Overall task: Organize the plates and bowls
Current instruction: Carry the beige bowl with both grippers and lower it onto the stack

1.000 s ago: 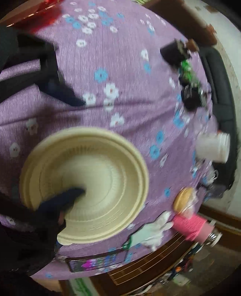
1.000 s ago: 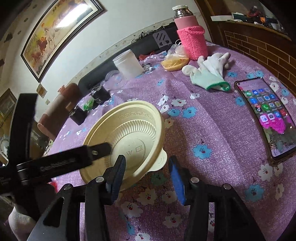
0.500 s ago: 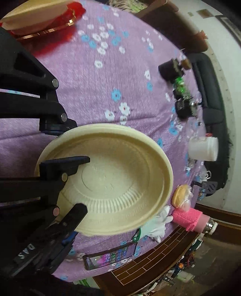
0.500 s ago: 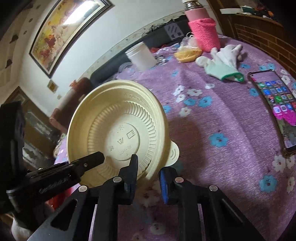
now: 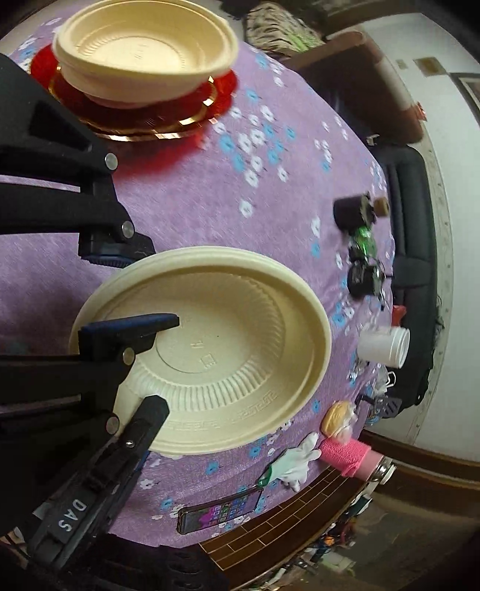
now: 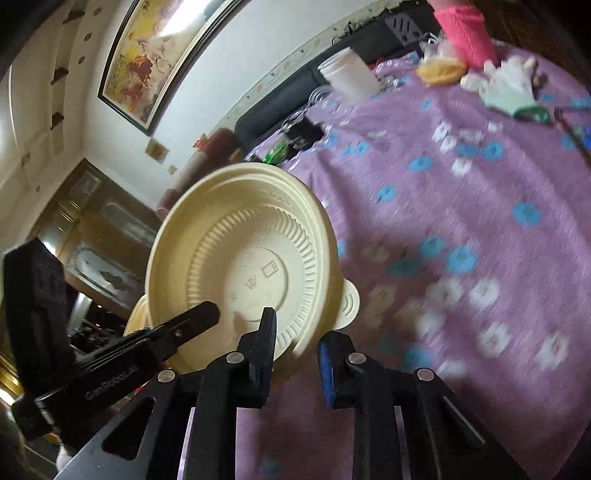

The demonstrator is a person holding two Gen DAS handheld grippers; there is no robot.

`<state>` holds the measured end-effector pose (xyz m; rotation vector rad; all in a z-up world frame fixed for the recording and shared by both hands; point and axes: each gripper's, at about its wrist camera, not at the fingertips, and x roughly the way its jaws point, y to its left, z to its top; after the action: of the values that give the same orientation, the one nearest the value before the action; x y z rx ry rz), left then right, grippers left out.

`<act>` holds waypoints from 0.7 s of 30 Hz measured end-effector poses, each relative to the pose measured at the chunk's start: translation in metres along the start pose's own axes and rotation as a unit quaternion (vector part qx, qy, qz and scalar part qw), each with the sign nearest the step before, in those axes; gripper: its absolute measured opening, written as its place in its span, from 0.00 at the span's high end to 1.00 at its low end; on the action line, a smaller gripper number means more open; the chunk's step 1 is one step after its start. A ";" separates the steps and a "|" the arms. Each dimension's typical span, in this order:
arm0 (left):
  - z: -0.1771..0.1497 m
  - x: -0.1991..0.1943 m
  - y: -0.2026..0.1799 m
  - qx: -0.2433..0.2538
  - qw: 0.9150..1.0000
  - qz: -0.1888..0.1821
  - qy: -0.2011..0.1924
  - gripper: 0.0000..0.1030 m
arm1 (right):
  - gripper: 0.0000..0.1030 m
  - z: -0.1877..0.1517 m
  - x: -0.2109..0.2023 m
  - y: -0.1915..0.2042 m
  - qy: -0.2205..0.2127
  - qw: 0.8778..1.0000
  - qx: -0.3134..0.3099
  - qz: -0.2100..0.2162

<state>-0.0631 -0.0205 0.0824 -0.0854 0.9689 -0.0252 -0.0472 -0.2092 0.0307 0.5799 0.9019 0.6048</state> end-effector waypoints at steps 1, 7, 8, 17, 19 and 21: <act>-0.003 -0.003 0.004 -0.003 1.000 -0.001 0.000 0.80 | 0.78 -0.004 0.000 0.005 0.000 1.000 -0.001 -0.001; -0.017 -0.027 0.021 -0.003 1.000 0.015 -0.027 0.80 | 0.78 -0.020 0.002 0.038 -0.010 1.000 -0.027 -0.007; -0.019 -0.031 0.023 -0.004 0.999 0.017 -0.032 0.80 | 0.78 -0.022 0.002 0.044 -0.010 1.000 -0.028 -0.004; -0.028 -0.062 0.056 -0.030 0.998 0.007 -0.058 0.80 | 0.77 -0.033 0.003 0.085 -0.014 0.999 -0.052 -0.008; -0.031 -0.068 0.065 -0.037 0.998 0.003 -0.060 0.80 | 0.77 -0.036 0.004 0.093 -0.013 0.998 -0.053 -0.008; -0.033 -0.072 0.074 -0.044 0.997 0.000 -0.061 0.80 | 0.77 -0.036 0.006 0.102 -0.013 0.998 -0.058 -0.009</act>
<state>-0.1322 0.0559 0.1167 -0.1657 0.8471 0.0227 -0.0988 -0.1271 0.0793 0.4741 0.8418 0.6268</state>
